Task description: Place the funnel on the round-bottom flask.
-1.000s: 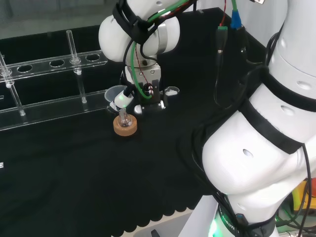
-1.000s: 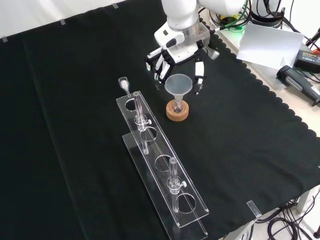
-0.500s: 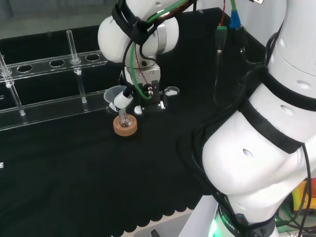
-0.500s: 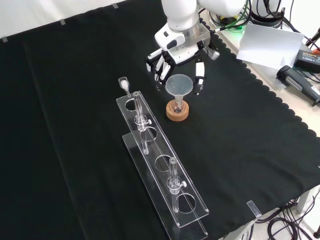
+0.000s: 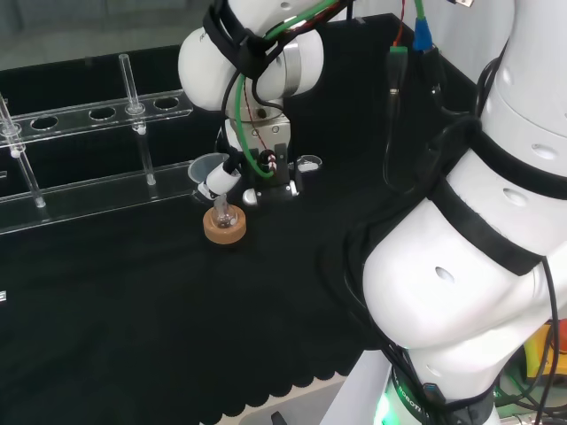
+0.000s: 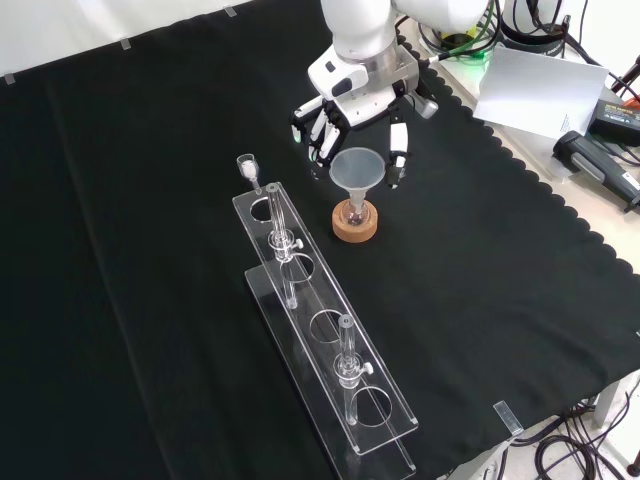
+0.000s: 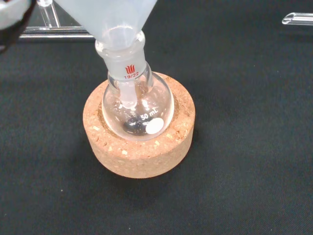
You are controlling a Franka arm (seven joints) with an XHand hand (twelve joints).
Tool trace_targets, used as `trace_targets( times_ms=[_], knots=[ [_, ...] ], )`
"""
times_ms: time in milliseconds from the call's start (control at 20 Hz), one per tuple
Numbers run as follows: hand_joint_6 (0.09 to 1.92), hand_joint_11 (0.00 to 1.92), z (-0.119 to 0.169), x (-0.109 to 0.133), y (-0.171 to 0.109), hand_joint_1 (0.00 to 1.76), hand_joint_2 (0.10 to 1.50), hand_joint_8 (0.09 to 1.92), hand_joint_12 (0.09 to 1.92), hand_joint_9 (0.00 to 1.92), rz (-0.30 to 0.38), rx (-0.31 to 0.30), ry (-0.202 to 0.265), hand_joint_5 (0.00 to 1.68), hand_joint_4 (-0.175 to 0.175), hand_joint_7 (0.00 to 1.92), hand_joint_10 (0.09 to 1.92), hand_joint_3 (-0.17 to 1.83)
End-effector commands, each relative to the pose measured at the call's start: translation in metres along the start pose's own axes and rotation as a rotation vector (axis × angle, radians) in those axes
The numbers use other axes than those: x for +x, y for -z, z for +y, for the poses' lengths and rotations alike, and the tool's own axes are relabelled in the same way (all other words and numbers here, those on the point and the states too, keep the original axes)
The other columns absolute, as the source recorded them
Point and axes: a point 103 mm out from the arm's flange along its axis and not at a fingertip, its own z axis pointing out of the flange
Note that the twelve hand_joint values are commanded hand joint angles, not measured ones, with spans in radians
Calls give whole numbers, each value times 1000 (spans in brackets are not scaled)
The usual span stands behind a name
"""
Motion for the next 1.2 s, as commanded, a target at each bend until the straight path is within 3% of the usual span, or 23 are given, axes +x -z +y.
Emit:
trace_targets(
  times_ms=[50, 400, 650, 1000, 1200],
  knots=[
    [341, 0, -1, -1, -1, 861, 506, 87, 1261, 775, 0, 3, -2, 1015, 175, 1240, 305, 747],
    [333, 0, -2, -2, -3, 843, 496, 87, 1234, 763, 18, 38, 3, 965, 175, 1206, 300, 752],
    [276, 0, -3, 0, -5, 796, 460, 87, 1141, 728, 13, 56, 11, 793, 126, 1120, 300, 742],
    [232, 0, -3, -2, -6, 770, 463, 87, 1084, 703, 21, 64, 7, 733, 103, 1070, 313, 701],
    [133, 0, -3, -4, -4, 719, 470, 87, 1048, 660, 17, 78, 13, 605, 66, 969, 330, 677]
  ],
)
